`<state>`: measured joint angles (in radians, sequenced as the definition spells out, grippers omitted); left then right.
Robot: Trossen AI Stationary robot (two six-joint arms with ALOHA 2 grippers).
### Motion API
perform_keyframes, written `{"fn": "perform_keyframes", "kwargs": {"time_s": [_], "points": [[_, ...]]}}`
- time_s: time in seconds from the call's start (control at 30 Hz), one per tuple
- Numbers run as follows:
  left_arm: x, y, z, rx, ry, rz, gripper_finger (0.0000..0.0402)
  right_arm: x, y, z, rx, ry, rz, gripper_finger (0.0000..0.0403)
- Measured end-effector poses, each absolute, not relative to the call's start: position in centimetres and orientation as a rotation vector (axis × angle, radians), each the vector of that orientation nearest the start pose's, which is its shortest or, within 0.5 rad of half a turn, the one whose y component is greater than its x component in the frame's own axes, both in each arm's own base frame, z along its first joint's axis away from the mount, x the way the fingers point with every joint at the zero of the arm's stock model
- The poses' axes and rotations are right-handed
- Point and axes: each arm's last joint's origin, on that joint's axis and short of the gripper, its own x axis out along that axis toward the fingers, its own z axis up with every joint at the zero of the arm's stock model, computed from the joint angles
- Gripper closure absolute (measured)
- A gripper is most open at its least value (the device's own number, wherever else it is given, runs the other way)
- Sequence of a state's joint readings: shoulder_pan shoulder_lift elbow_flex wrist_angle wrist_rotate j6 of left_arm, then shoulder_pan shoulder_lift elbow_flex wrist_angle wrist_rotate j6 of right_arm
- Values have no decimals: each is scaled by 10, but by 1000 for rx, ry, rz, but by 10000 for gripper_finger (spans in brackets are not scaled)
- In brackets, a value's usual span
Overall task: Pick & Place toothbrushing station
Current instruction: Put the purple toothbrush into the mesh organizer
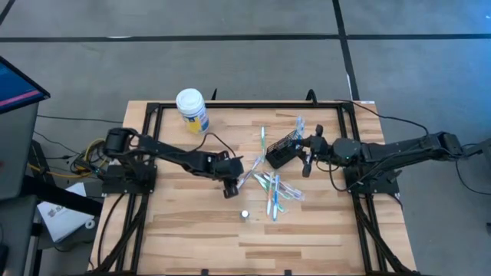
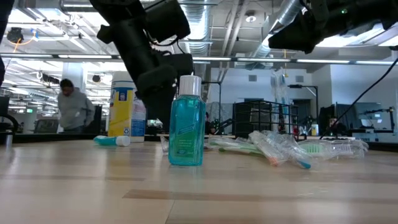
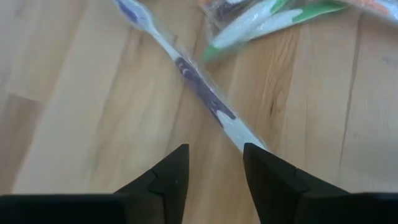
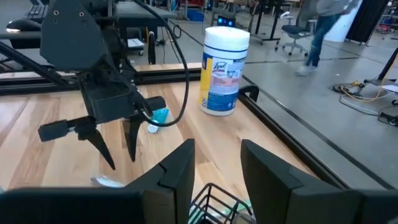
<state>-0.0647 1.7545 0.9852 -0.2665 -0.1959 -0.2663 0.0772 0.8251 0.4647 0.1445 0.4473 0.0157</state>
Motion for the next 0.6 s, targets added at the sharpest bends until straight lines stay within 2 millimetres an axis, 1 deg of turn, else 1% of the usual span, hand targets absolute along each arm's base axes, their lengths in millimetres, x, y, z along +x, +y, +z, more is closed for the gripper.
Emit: {"fn": "perform_keyframes", "kwargs": {"time_s": [0.13, 0.37, 0.6], "points": [[335, -17, 149, -129, 1023, 226, 241, 183, 2, 248, -40, 206, -370, 283], [335, -17, 148, -153, 1021, 237, 224, 183, 2, 248, -38, 205, -371, 283], [336, -19, 145, -206, 1020, 256, 217, 183, 1, 248, -38, 205, -371, 283]]}}
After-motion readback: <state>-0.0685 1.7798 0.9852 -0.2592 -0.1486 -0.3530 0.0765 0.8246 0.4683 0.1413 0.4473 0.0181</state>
